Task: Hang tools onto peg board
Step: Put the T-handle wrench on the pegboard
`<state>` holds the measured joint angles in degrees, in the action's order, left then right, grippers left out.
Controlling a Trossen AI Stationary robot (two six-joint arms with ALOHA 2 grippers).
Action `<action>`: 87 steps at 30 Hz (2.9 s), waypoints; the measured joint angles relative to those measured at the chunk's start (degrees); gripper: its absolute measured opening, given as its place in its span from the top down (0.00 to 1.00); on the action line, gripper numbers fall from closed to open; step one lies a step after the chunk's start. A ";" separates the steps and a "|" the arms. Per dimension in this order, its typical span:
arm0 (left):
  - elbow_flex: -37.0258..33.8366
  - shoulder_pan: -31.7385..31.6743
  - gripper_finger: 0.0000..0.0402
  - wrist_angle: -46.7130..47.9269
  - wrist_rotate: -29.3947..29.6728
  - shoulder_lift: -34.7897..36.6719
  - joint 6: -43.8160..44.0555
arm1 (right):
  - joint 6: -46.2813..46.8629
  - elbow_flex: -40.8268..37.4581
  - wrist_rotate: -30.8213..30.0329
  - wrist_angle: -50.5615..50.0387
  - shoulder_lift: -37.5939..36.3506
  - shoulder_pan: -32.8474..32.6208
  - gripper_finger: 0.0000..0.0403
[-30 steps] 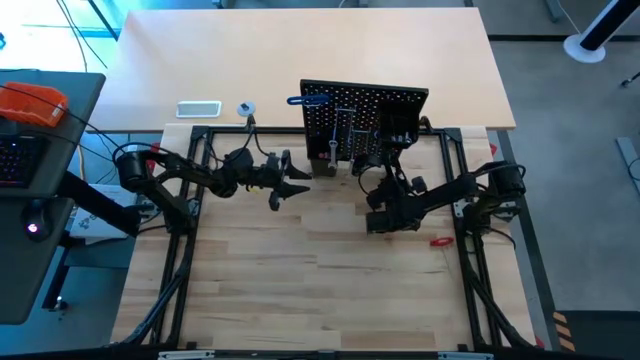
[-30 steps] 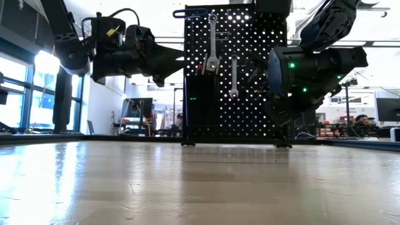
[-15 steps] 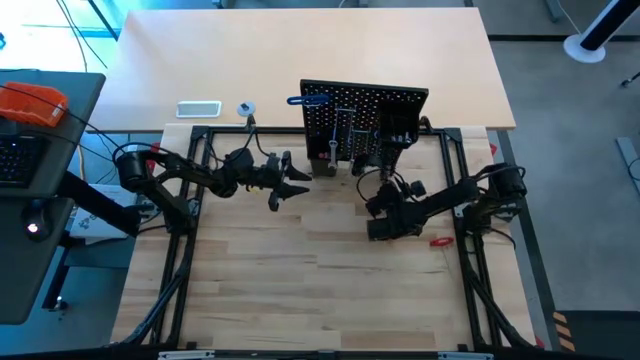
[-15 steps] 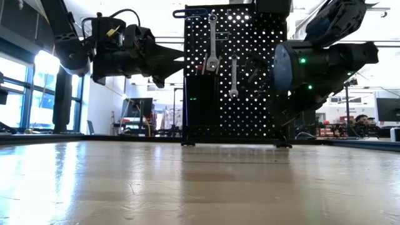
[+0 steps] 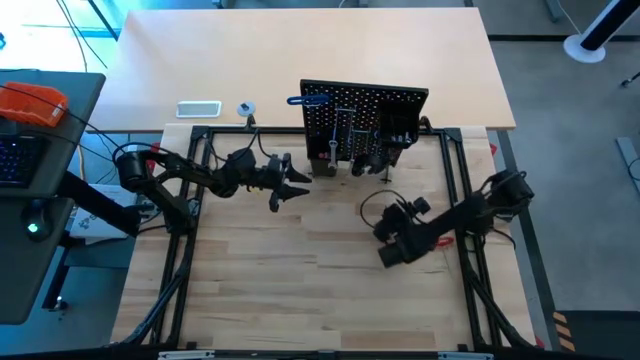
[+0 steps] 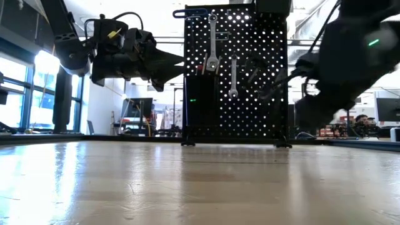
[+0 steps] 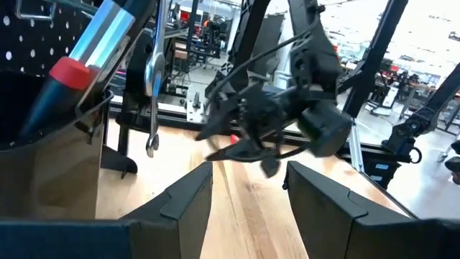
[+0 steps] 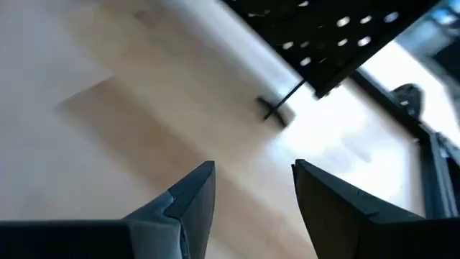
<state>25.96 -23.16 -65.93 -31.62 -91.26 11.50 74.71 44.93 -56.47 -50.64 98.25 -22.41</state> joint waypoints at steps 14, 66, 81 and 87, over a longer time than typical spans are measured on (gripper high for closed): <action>0.00 4.67 0.57 3.29 0.64 0.00 -1.91 | 0.05 0.07 37.63 -14.21 -13.72 -12.25 0.54; 0.00 20.26 0.57 10.51 3.72 -0.02 -9.73 | 4.65 -5.13 49.24 5.71 -15.05 -0.84 0.65; 0.00 20.22 0.57 15.64 5.42 -0.02 -10.28 | -15.74 4.28 42.49 15.82 -15.00 -2.11 0.65; 0.00 20.42 0.57 16.67 5.44 -0.02 -10.71 | -19.27 4.46 42.49 15.04 -11.30 -6.00 0.65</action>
<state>25.96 -2.73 -49.25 -26.18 -91.29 0.78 55.43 49.39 -13.98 -35.60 86.95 -28.40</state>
